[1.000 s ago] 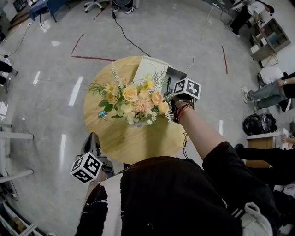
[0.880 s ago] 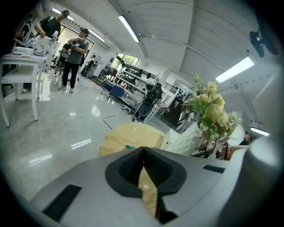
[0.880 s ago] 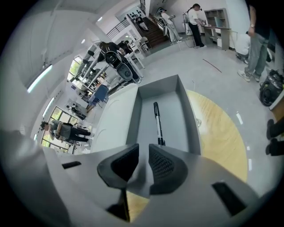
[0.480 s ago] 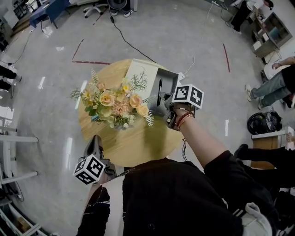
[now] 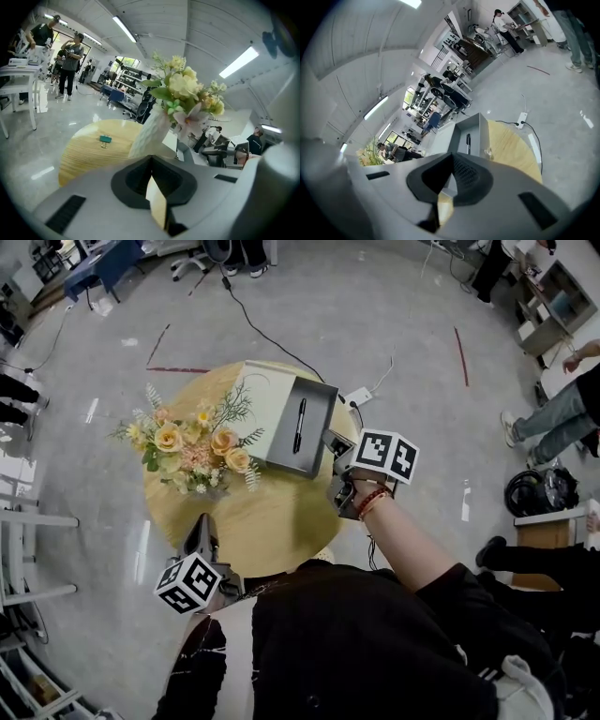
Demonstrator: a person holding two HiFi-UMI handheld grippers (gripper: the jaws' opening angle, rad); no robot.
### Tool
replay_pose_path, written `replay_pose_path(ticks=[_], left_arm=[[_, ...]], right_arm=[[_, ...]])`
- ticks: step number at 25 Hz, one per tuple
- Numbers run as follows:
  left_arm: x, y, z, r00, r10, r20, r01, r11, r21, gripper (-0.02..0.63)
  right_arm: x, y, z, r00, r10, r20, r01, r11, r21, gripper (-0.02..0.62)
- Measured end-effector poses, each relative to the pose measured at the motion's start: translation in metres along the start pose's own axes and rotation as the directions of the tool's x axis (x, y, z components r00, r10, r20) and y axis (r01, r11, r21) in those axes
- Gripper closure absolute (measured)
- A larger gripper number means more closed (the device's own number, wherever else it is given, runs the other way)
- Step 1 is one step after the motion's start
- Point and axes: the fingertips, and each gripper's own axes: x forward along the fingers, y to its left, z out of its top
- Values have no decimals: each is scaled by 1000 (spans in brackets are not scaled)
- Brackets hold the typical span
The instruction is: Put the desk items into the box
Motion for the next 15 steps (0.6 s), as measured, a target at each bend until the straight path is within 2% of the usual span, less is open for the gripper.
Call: replay_pose_path(ticks=[5,8,12,15], left_arm=[[7,-35,-21,1000,-10,10,10,1000,-8,597],[14,-57,-33,1000,-22,19,22,1000,-12,597],[27,-87,-41,998,-52,25,52,999,1,597],[35,-110,-39,996,-79,35,79,997,19,597]], right_arm=[[-23,0,8,997,69,40,-66,996,-67,589],[-37,1,12,993,103,56,-94,986,-141,589],[-53,0,14,992,110,67,-88,957,-277,589],[-63,-2,16,991,113,75,-77,923,-377,591]])
